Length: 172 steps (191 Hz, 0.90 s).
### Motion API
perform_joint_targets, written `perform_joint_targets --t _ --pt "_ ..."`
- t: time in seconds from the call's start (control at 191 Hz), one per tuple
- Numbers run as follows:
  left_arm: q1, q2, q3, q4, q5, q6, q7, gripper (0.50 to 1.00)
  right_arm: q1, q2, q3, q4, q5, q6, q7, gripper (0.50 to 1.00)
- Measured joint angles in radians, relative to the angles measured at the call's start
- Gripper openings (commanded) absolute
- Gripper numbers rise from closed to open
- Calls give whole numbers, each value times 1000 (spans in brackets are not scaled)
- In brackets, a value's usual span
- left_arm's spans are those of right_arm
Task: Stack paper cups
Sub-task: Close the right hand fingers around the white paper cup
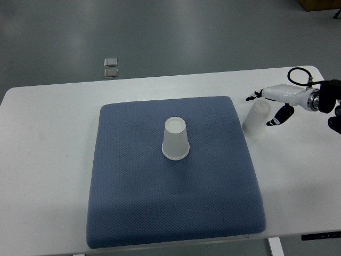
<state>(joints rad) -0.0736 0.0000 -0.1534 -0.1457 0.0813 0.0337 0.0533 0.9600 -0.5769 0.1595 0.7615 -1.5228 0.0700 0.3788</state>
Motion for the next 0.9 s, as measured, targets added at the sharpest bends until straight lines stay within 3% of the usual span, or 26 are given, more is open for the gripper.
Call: perform_joint_targets --t 0.56,0.722,0.78,0.837,0.9 --pt "0 0 0 0 0 0 0 1000 4 7 0 -1 0 -1 0 746" --pt "0 0 0 0 0 0 0 1000 6 9 0 -1 0 -1 0 654" --pt "0 0 0 0 0 0 0 1000 6 9 0 -1 0 -1 0 596" --pt "0 0 0 0 0 0 0 1000 8 9 0 -1 -1 -1 0 500" --pt "0 0 0 0 0 0 0 1000 9 9 -4 -1 -2 -1 0 500"
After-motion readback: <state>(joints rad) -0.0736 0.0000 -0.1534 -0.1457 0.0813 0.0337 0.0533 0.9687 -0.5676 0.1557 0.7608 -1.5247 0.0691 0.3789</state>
